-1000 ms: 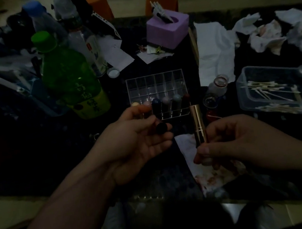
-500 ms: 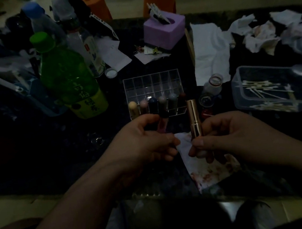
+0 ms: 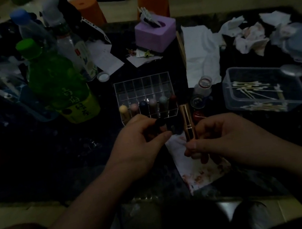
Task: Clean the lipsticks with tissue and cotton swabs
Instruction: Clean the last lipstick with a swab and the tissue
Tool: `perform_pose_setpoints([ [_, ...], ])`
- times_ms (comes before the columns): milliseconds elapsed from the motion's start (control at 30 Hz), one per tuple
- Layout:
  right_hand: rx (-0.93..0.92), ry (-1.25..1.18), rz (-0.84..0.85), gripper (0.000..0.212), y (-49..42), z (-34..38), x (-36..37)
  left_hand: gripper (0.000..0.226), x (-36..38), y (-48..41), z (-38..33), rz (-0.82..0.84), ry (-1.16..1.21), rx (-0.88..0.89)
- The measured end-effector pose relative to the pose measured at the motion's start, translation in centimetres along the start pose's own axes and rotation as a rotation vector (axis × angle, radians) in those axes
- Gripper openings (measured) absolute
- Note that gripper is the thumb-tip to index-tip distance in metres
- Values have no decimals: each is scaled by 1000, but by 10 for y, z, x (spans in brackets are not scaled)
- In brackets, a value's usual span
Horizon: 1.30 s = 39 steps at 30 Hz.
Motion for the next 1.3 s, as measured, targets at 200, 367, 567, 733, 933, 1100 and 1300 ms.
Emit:
perform_pose_setpoints([
  [200,16,69,-22,13,1,-2,0,13,2,-9,26,-101,-230,-71],
  [367,16,93,-34,10,2,-5,2,16,7,-12,36,-105,-276,-97],
  [567,11,89,-26,8,3,-5,4,15,5,-14,36,-123,-304,-105],
  [733,4,97,-40,7,3,-5,4,31,-1,-9,34,-63,-275,-173],
  [933,-32,106,-82,9,9,-3,6,10,-33,38,-7,-170,-134,-179],
  [1100,-130,182,-158,12,18,6,15,34,-19,49,-22,51,398,-245],
  [1300,-210,234,-196,9,31,9,26,32,-13,43,-35,80,442,-164],
])
Point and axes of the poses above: each hand's wrist, its own y-axis away from the middle knuckle, its own x-axis out of the palm, z = x × y, the point moved 6 cm from there along -y, towards the middle knuckle
